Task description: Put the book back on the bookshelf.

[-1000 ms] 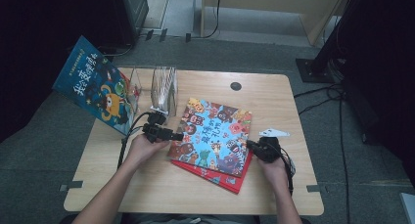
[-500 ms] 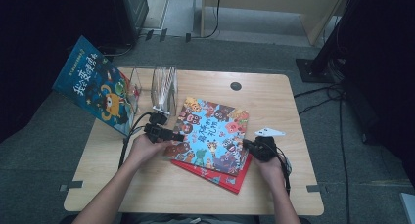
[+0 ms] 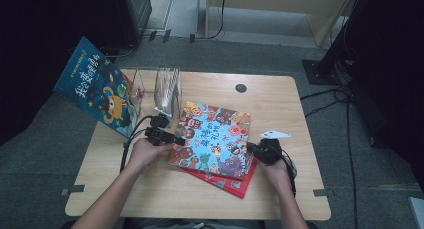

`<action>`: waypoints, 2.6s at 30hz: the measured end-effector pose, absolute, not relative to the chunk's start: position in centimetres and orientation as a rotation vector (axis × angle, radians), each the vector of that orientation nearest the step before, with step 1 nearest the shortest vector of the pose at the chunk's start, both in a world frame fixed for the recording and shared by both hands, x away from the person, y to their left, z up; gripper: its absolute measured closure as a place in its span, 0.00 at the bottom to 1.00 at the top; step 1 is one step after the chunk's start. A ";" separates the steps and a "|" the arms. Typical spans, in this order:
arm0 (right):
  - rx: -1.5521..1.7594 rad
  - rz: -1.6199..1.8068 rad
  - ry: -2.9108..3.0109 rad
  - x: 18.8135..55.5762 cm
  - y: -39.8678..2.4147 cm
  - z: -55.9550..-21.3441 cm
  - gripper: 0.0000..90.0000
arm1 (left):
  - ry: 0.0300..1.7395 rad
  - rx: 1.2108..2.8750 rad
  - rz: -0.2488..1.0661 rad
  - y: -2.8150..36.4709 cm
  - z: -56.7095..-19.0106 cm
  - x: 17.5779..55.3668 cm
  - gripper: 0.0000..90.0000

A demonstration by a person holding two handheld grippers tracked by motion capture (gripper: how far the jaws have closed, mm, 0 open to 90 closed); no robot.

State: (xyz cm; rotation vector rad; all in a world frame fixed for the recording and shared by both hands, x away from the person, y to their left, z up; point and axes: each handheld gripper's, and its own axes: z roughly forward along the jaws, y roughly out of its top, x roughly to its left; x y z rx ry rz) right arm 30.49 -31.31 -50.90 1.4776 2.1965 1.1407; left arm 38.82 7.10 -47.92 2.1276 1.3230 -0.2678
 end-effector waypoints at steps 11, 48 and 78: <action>1.492 1.168 2.207 30.4 -31.7 -50.9 1.00 | 1.211 2.143 -0.237 6.1 -42.3 38.2 0.56; 1.428 1.259 2.154 30.2 -33.3 -49.4 0.83 | 1.138 2.236 -0.560 4.3 -33.1 40.7 0.90; 1.230 1.175 2.312 32.2 -28.4 -49.9 0.66 | 1.363 2.075 -0.376 19.6 -30.5 32.3 0.87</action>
